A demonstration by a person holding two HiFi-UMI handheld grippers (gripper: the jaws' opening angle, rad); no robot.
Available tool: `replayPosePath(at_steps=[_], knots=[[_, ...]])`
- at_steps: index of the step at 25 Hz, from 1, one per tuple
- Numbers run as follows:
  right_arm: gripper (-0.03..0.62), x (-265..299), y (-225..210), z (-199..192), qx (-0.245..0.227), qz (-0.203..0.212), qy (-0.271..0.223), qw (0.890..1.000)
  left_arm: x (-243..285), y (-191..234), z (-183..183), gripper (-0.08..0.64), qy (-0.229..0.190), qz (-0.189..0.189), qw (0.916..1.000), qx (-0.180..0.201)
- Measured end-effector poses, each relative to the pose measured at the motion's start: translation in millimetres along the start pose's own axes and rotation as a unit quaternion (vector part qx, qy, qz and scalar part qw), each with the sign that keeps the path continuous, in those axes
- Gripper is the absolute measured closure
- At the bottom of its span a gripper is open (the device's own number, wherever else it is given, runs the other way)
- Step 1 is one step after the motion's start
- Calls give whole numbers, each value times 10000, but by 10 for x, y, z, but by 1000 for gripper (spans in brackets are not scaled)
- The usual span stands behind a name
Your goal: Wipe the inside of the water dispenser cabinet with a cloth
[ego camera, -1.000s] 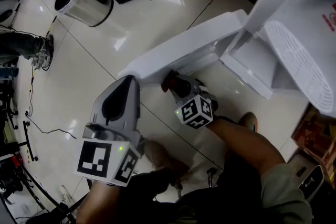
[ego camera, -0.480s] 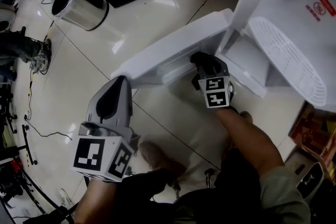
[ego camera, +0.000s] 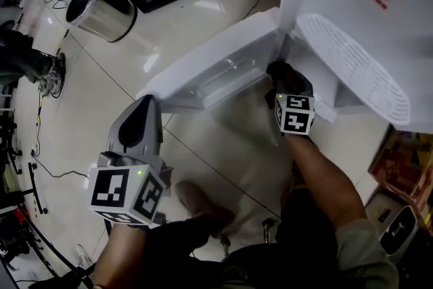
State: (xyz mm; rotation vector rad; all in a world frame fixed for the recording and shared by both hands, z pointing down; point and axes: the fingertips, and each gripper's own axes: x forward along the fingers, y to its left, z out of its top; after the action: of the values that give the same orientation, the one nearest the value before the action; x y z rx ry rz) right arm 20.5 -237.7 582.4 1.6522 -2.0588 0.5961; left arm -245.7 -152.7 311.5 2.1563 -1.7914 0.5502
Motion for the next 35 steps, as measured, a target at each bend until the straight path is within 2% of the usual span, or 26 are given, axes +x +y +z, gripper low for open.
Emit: replayPosePath(at_steps=[2,4,7,9,11,14,17,21,24,30,35], knots=[[462,-27,-9,-32,-52,40,7,10000,-2,-5,2,563,-5,45,10000,6],[462,-72,143,-88,-224,264,24,9994,-3,-8,2,563,-11,73,10000,10],[460,-182,703,-159,-583,1073,3,9925,5,-8,3,563,-24,73,10000,19],[460,-278,1205,-204,-863,1827,-8,9794,14,-9,4,563,-31,45,10000,20],[460,-374,1695,-285,-1209,2537,49,9597,23,-12,6,563,-41,3,10000,29],[460,-473,2275,-444,-1743,3244,191,9295,27,-11,8,563,-61,-76,9999,46],[459,-454,2632,-597,-2045,3564,390,9108,30,-4,18,562,-65,-175,9998,21],[459,-272,2818,-805,-2308,3595,665,9017,44,1,23,562,-88,-298,9995,22],[459,-112,2705,-877,-2304,3330,799,9109,67,4,23,562,-100,-385,9992,30],[459,230,2021,-704,-1845,2275,817,9527,61,43,40,562,-102,-432,9990,41],[459,411,1338,-565,-1279,1413,797,9784,50,40,21,563,-76,-361,9993,47]])
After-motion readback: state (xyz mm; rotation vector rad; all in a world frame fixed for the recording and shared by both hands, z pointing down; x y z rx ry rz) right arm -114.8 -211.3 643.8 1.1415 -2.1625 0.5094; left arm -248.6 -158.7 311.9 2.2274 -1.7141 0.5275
